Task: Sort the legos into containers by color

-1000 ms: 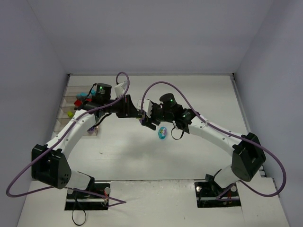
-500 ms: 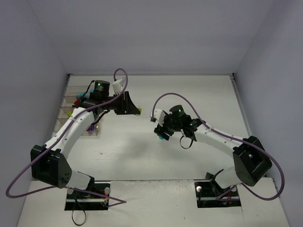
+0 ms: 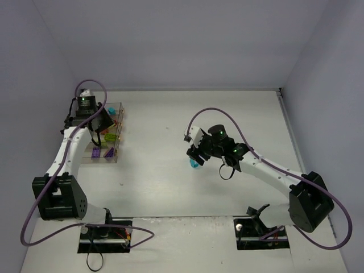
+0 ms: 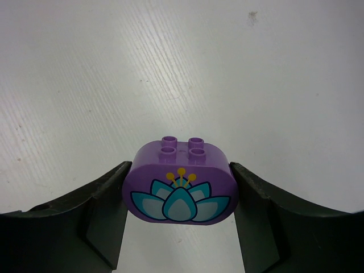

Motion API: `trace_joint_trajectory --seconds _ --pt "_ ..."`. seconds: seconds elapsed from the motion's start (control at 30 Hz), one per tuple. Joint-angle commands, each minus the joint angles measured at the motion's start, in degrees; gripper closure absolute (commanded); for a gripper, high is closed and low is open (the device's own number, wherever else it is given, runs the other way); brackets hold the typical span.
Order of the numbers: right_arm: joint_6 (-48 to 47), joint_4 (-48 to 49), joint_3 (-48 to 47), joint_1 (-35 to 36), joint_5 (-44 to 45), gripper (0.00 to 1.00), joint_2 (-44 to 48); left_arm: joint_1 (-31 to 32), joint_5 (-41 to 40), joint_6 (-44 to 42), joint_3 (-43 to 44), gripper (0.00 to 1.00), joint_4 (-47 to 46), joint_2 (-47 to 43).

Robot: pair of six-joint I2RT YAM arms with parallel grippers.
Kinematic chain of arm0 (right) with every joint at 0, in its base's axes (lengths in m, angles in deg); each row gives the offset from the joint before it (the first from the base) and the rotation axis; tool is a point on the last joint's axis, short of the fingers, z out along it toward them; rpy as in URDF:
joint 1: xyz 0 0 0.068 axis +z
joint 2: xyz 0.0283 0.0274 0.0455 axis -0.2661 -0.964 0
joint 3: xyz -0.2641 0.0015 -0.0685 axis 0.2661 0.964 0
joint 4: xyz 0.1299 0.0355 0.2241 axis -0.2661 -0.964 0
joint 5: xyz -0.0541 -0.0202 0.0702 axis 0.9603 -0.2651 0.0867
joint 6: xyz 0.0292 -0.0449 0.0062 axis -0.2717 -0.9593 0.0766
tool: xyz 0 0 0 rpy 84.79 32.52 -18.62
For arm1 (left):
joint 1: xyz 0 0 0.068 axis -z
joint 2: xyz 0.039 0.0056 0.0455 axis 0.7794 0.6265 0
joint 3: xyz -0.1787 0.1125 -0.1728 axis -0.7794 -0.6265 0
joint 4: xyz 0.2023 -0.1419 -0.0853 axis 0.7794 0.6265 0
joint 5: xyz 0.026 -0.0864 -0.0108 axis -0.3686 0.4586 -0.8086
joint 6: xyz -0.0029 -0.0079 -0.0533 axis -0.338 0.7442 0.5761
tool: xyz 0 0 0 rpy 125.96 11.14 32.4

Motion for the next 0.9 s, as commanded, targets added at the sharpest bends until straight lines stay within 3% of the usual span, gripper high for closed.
trace_joint_trajectory --seconds 0.0,0.2,0.33,0.57,0.7,0.87 --pt "1.0 3.7 -1.7 0.2 0.3 1.00 3.2 -3.2 -8.2 -0.2 2.5 0.99 -3.2 3.2" --pt "0.8 3.9 -1.4 0.2 0.0 1.00 3.6 -6.6 -10.6 0.1 3.5 0.98 -2.6 9.9" --pt "0.8 4.0 -1.4 0.2 -0.6 1.00 3.5 -7.9 -11.0 -0.4 2.9 0.87 -4.3 12.1" --pt "1.0 4.1 -1.8 0.3 -0.9 1.00 2.8 -8.1 -11.2 -2.2 3.5 0.53 -4.9 13.5" --pt "1.1 4.0 -2.2 0.2 -1.6 1.00 2.5 -8.1 -10.8 -3.2 3.9 0.46 -3.8 12.0" --pt "0.9 4.4 -3.2 0.2 -4.2 0.98 3.3 -7.6 -7.2 -3.4 3.7 0.45 -1.1 7.6"
